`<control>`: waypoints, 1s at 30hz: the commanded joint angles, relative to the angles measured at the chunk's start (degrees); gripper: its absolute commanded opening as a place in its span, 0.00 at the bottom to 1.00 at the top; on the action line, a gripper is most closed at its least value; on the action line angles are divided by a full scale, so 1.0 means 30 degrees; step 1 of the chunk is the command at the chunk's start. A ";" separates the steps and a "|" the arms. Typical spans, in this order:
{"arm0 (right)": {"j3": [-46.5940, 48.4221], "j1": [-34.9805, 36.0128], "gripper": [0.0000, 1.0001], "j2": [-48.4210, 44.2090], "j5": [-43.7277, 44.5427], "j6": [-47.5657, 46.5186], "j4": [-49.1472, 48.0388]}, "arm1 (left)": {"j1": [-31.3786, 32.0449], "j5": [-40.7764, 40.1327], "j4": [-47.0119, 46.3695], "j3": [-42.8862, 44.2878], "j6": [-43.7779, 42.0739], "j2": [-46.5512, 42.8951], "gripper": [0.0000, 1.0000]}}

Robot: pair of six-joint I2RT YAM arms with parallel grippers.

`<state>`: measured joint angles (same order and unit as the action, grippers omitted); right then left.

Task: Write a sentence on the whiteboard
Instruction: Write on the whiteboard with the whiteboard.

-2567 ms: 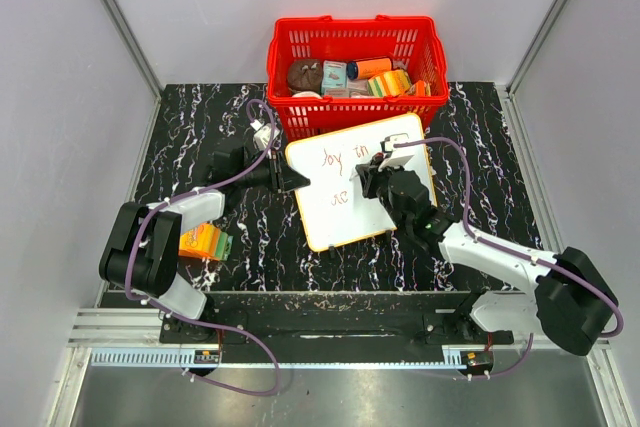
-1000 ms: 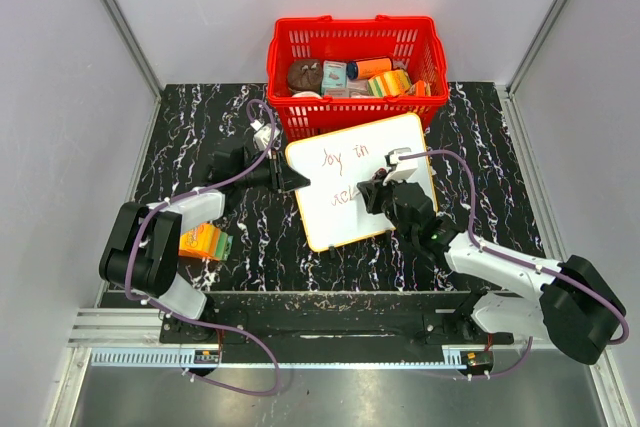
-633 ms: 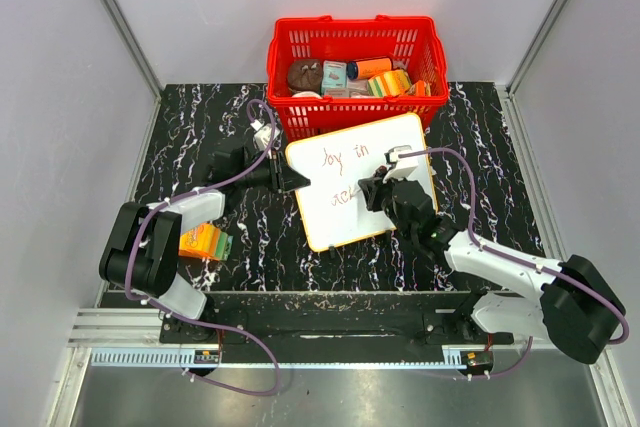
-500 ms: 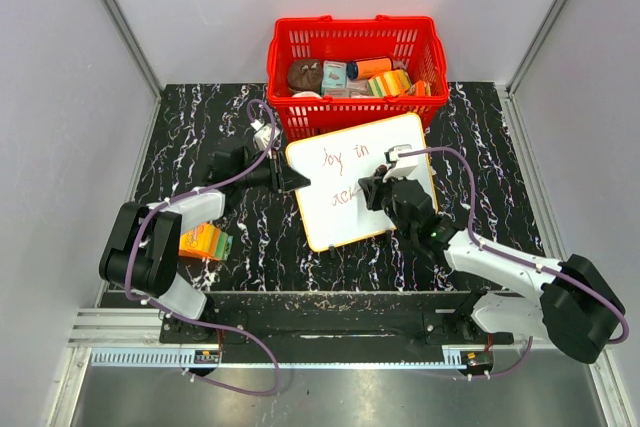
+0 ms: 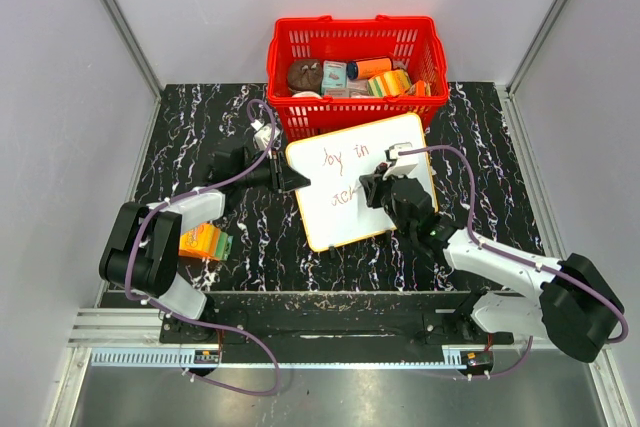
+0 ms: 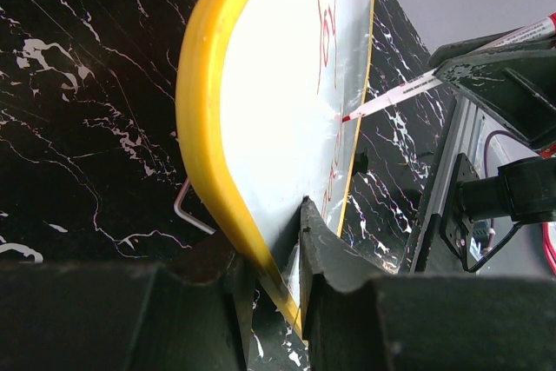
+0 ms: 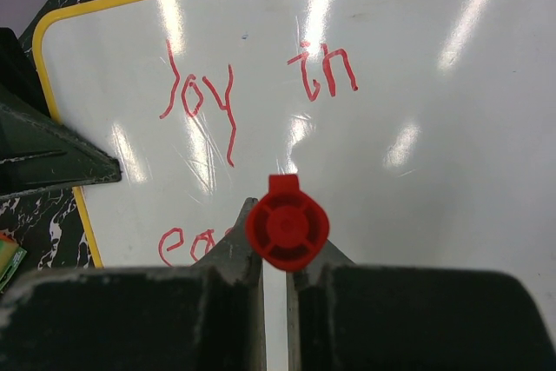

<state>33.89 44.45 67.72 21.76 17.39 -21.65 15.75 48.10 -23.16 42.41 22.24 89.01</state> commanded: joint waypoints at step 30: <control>-0.0164 -0.0225 0.00 -0.0748 0.0423 0.0034 -0.0050 | 0.0551 -0.2702 0.1332 -0.0046 -0.3781 0.0681 0.00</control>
<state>33.67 44.45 67.02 22.94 17.39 -21.08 15.84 48.10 -23.16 42.41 22.24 89.01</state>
